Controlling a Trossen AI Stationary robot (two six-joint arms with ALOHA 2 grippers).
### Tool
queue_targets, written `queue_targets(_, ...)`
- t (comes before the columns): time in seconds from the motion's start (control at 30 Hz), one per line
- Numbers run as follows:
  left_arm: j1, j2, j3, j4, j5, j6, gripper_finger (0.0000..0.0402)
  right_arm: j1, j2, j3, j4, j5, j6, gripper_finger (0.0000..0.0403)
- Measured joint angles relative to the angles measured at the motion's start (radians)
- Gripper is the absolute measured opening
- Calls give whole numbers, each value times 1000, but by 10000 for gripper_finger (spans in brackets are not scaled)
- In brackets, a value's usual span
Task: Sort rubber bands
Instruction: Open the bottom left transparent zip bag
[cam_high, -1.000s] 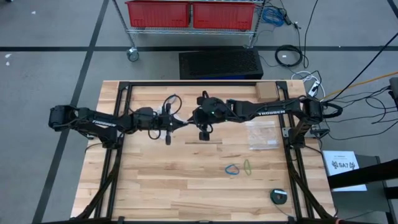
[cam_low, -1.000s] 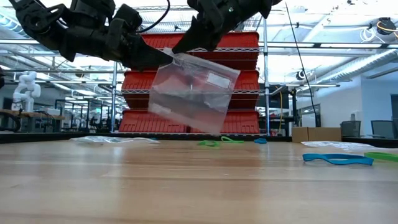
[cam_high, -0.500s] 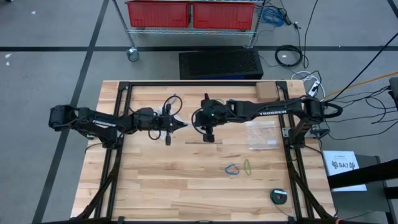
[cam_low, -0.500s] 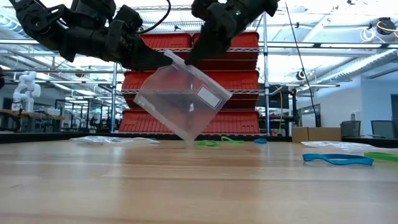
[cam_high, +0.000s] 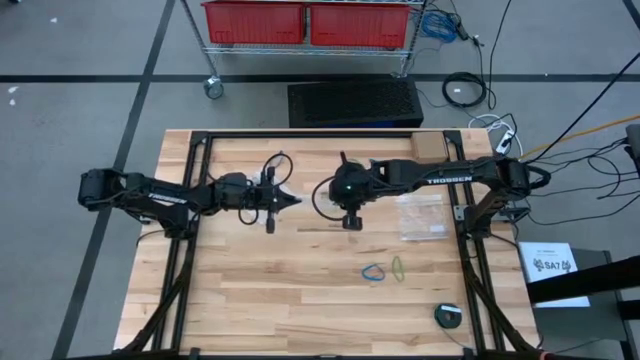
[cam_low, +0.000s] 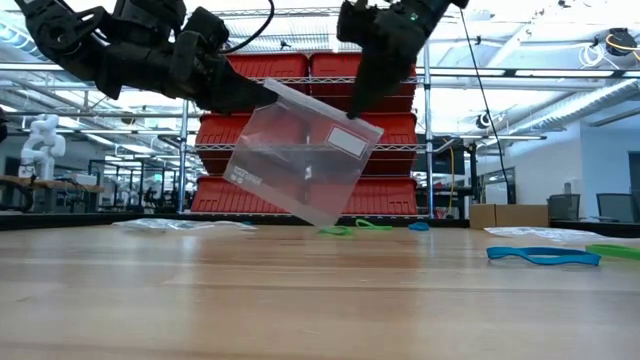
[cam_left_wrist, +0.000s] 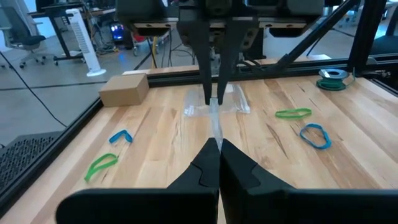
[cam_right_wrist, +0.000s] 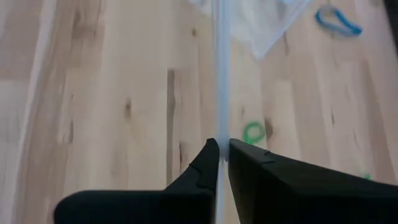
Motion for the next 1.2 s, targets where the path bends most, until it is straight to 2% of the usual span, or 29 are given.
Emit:
queue_targets(0.1, 0, 0, 0, -1, 0, 0, 1, 0, 0, 0, -47, 1, 18, 8)
queue_targets(0.27, 0, 0, 0, -2, 0, 0, 1, 2, 0, 0, -132, 68, 59, 8)
queue_targets(0.47, 0, 0, 0, -4, 0, 0, 1, 11, -1, 1, -156, 71, 110, 13)
queue_targets(0.7, 0, -2, 0, -23, 0, 0, 1, 30, 0, -1, -141, 81, 131, 77)
queue_targets(0.83, 0, -2, 0, -25, 0, 0, 1, 32, 0, 35, -149, 122, 119, 121)
queue_targets(0.97, 0, -2, 0, -26, 0, 0, 1, 32, -18, 90, -133, 178, 84, 143)
queue_targets(1.07, 0, -2, 0, -28, 0, 0, 1, 31, -19, 93, -35, 155, 28, 131)
queue_targets(1.2, 0, -2, 0, -26, 0, 3, 1, 32, 25, 86, 42, 127, -34, 67)
